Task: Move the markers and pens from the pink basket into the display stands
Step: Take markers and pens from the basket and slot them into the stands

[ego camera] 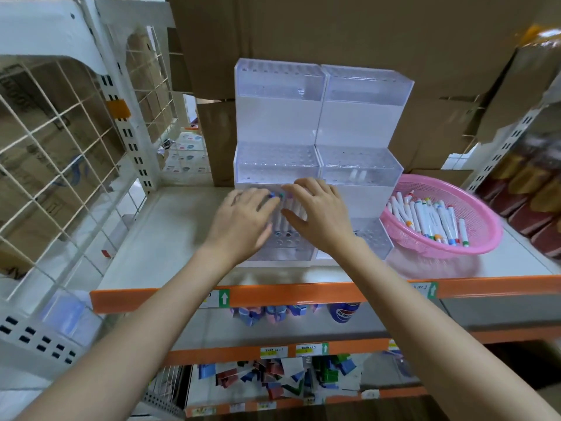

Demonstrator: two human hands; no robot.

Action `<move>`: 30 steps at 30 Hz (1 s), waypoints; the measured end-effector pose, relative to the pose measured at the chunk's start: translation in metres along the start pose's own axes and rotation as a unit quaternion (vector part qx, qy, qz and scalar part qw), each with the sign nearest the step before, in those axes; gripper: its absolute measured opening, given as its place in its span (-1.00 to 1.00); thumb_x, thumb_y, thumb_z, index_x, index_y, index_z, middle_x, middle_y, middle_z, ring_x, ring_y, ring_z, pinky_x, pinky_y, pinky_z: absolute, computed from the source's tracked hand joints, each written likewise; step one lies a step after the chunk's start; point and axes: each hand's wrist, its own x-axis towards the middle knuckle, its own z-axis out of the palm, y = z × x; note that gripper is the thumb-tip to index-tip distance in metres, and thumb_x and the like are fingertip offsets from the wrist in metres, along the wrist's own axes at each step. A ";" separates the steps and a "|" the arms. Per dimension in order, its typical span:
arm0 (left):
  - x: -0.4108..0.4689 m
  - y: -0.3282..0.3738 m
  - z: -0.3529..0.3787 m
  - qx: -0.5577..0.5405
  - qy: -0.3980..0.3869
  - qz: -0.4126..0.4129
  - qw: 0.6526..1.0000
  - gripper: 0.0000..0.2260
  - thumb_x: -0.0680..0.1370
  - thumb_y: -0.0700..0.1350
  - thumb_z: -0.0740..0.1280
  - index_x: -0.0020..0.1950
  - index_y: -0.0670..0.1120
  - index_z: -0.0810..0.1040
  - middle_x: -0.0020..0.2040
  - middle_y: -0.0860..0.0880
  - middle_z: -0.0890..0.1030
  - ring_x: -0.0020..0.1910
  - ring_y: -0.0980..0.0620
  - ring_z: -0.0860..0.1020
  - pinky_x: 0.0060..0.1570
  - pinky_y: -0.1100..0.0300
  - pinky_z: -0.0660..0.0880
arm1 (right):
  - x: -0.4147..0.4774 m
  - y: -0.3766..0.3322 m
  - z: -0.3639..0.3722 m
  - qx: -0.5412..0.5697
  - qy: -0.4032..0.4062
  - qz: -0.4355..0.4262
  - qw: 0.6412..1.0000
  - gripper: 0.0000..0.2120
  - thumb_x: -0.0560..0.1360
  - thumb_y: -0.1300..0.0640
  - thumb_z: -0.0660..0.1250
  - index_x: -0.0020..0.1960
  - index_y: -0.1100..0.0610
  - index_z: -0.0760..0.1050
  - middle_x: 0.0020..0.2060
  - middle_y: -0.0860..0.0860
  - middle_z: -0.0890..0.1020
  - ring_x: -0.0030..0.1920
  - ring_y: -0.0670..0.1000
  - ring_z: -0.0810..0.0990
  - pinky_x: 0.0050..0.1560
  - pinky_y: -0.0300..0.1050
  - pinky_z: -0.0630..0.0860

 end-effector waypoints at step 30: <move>0.184 0.255 0.091 -0.157 -0.148 0.048 0.975 -0.58 0.56 0.04 0.23 0.38 -0.08 0.37 0.33 -0.10 0.43 0.29 -0.12 0.38 0.14 -0.01 0.43 | -0.114 0.265 -0.098 -0.020 -0.243 0.270 0.931 -0.45 0.56 -0.10 0.22 0.49 0.02 0.19 0.37 0.04 0.38 0.34 0.09 0.39 0.14 0.01 0.43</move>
